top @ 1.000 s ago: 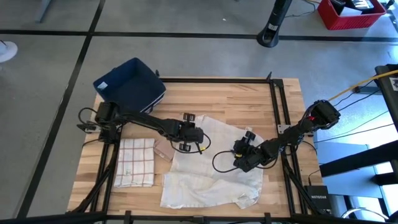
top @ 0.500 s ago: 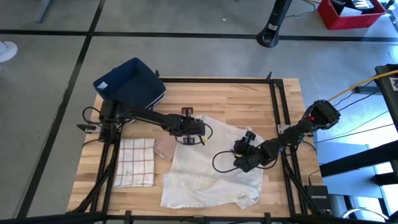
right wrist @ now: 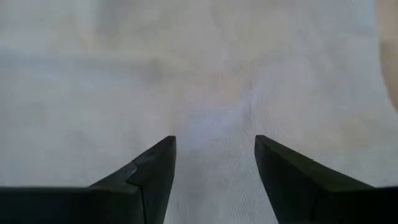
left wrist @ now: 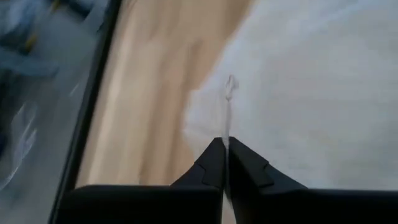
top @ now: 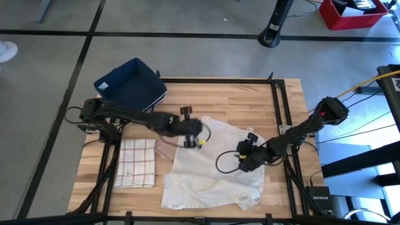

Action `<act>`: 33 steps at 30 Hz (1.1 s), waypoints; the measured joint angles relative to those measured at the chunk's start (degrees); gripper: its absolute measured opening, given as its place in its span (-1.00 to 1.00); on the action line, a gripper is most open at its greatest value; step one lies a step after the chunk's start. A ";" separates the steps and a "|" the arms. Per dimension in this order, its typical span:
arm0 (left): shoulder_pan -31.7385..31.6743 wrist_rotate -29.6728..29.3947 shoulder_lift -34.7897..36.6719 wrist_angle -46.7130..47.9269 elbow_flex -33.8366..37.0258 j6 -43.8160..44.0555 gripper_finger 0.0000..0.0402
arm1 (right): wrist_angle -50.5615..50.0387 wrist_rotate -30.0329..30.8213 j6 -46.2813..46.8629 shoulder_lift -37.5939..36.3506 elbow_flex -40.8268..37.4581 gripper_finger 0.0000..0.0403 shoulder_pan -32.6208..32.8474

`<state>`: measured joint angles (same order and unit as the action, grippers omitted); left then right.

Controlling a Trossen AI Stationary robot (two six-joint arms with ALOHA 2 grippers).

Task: Fold towel
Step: Fold the right white patterned towel

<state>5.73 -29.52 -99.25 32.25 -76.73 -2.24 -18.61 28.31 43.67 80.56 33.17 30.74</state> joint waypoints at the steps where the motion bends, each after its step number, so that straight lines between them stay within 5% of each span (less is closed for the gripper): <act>1: 1.46 1.53 1.35 -0.15 -0.01 -0.96 -0.98 | -1.25 -0.34 -0.23 -1.70 -0.03 0.09 0.00; 13: 16.61 1.61 10.15 -3.84 -0.02 0.94 -0.99 | -16.87 3.22 -0.56 -24.05 -0.04 0.09 0.00; 22: 20.16 1.67 7.98 -4.39 1.54 7.59 -0.98 | -26.99 21.77 2.38 -24.21 -1.33 0.09 -3.37; 33: 20.50 1.66 7.31 -4.52 1.53 9.79 -0.99 | -20.99 -1.86 -4.20 -14.98 -7.35 0.09 -14.28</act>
<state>26.23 -27.87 -91.94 27.73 -75.20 7.55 -39.60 26.45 39.47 65.58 25.81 16.46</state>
